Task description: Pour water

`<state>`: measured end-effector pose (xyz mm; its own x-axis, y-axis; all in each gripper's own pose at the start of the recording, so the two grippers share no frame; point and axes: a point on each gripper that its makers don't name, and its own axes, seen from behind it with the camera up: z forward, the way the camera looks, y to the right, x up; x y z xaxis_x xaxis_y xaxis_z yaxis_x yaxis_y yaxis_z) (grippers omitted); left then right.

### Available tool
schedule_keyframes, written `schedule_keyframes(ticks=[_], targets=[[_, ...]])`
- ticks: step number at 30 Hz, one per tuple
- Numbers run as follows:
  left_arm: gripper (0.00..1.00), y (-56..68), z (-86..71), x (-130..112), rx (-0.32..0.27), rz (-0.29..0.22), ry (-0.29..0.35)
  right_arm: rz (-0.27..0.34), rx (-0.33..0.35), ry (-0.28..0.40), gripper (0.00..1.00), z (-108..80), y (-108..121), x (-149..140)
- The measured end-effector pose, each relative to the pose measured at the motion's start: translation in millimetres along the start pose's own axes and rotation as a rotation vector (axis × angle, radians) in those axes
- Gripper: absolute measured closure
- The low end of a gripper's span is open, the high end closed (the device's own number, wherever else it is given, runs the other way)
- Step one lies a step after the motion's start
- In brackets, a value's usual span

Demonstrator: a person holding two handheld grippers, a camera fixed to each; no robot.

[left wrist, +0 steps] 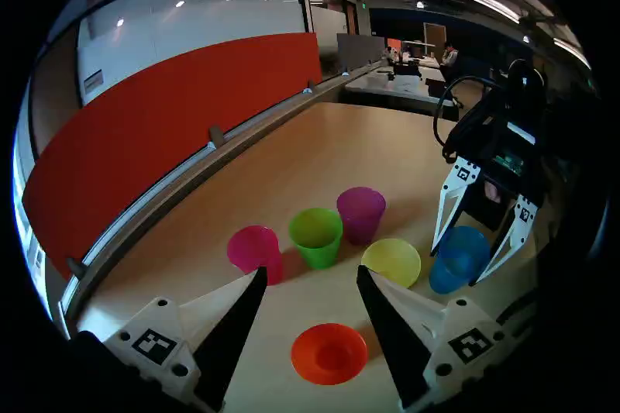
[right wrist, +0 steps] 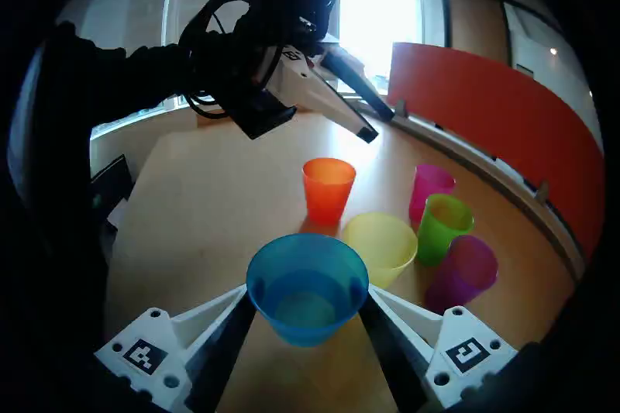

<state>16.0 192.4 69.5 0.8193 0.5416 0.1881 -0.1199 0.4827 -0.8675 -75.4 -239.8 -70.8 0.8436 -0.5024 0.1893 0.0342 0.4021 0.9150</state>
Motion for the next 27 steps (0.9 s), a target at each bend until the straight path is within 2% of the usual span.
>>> schedule_keyframes(ticks=[8,14,27], targets=[[0.14,-2.9,5.5,3.1,-0.007,-0.01,-0.001,0.016,-0.015,0.036,0.11,-7.9,2.4,9.9],[0.14,-0.2,11.1,4.0,-0.025,-0.008,-0.006,0.025,-0.035,0.057,0.12,-15.7,6.4,13.8],[0.14,-2.6,26.7,-2.1,-0.045,0.0,-0.042,0.056,-0.103,0.133,0.11,-36.8,21.4,30.4]])
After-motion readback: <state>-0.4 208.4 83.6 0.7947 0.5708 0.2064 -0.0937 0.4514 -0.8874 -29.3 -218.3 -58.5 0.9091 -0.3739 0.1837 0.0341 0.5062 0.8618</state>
